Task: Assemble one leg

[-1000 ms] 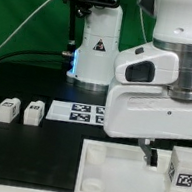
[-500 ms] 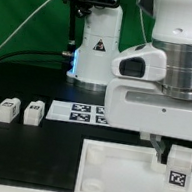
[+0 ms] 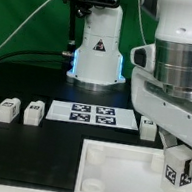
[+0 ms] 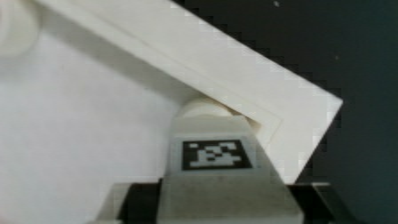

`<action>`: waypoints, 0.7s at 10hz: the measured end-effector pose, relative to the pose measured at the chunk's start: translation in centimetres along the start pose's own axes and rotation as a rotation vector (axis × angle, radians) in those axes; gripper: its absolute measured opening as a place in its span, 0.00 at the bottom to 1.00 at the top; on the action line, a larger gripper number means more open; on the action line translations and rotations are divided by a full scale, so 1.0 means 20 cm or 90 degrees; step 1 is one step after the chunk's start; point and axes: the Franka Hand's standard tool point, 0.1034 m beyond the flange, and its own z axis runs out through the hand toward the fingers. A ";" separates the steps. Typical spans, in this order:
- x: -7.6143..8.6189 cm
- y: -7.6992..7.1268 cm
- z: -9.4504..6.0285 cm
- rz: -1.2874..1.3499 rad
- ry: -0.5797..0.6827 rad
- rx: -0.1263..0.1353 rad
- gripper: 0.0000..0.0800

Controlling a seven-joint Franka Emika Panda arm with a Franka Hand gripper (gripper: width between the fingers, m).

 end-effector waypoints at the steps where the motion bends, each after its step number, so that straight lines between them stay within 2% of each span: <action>1: -0.01 0.00 0.00 0.050 -0.005 0.005 0.37; 2: -0.01 0.00 0.00 0.102 -0.010 0.006 0.37; 4: -0.01 0.00 0.00 0.046 -0.009 0.006 0.37; 5: -0.01 0.01 0.00 -0.012 -0.008 -0.003 0.65; 6: -0.02 0.01 -0.01 -0.143 -0.009 -0.021 0.65; 7: -0.02 0.00 -0.02 -0.311 -0.007 -0.034 0.78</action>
Offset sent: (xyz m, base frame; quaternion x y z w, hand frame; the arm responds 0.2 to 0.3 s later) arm 0.0000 0.0000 0.0000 0.0000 0.0000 -0.0899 0.9960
